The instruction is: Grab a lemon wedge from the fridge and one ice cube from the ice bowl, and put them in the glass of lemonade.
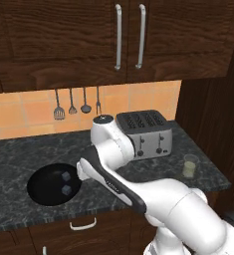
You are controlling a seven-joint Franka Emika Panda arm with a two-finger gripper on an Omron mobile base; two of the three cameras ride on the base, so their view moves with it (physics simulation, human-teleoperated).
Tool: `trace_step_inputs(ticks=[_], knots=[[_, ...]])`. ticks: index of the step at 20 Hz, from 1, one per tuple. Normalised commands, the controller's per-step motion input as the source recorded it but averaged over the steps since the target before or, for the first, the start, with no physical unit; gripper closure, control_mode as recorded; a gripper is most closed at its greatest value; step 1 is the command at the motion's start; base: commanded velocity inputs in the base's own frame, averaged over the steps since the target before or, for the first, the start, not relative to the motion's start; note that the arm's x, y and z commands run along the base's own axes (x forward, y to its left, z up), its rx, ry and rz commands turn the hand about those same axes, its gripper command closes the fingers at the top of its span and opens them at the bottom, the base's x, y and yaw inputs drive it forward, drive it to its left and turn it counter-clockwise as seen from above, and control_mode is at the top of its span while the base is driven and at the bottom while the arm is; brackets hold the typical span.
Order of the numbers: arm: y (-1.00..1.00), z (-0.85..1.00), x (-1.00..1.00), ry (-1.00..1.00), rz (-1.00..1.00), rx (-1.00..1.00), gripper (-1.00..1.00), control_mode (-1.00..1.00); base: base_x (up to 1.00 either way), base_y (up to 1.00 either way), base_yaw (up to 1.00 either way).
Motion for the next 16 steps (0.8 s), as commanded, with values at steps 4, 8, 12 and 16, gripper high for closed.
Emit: trace_step_inputs(ticks=[4, 8, 12, 16], knots=[[0.86, 0.0, 0.0, -0.07, 0.02, 0.0, -1.0, -1.0, 0.0, 0.0, 0.0], [0.52, -0.01, 0.28, -0.08, 0.05, 0.0, -1.0, -1.0, 0.0, 0.0, 0.0], [0.36, -0.01, 0.38, -0.01, 0.14, 0.0, -1.0, -1.0, 0.0, 0.0, 0.0], [0.24, 0.0, 0.35, 0.0, 0.06, 0.0, -1.0, -1.0, 0.0, 0.0, 0.0]])
